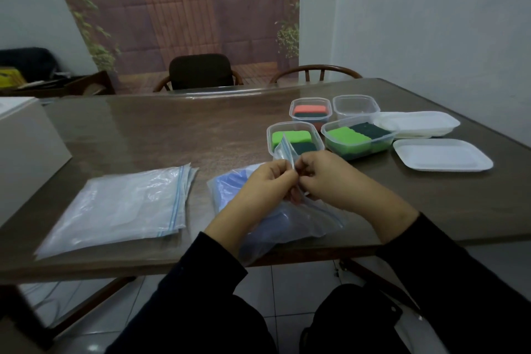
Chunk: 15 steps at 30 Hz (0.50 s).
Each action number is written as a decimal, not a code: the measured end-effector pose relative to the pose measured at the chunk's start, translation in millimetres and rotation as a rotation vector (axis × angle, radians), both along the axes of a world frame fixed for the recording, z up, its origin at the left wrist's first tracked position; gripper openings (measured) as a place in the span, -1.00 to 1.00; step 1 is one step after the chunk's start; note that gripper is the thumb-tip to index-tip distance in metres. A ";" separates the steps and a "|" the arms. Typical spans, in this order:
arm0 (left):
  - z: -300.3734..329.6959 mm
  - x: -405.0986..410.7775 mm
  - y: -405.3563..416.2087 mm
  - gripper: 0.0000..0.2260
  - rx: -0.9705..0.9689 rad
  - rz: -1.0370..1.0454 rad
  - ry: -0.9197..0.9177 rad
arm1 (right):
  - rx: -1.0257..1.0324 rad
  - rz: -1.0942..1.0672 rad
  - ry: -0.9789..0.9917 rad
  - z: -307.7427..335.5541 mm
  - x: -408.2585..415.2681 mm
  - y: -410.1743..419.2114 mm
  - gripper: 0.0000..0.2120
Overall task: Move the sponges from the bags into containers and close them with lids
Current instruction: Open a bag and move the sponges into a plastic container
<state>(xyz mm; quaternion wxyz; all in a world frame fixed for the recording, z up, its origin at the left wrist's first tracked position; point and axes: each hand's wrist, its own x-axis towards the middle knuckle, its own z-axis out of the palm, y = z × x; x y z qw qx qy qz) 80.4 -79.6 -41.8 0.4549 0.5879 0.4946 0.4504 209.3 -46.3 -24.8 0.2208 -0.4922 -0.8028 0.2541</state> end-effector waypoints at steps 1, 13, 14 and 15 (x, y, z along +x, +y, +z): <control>-0.4 -0.3 -0.2 -0.87 0.002 -0.010 0.003 | -0.016 0.043 0.022 -2.8 1.6 1.6 -0.86; -4.9 -17.1 -16.7 -0.90 0.271 -0.007 0.344 | -0.259 0.224 0.107 -30.4 40.9 6.3 -0.33; -5.9 -24.2 -17.8 -0.89 0.295 0.081 0.396 | -0.280 0.218 0.133 -30.9 42.5 7.8 -0.33; -7.8 -31.2 -18.0 -0.87 0.308 0.184 0.442 | -0.300 0.205 0.164 -31.6 45.2 8.2 -0.36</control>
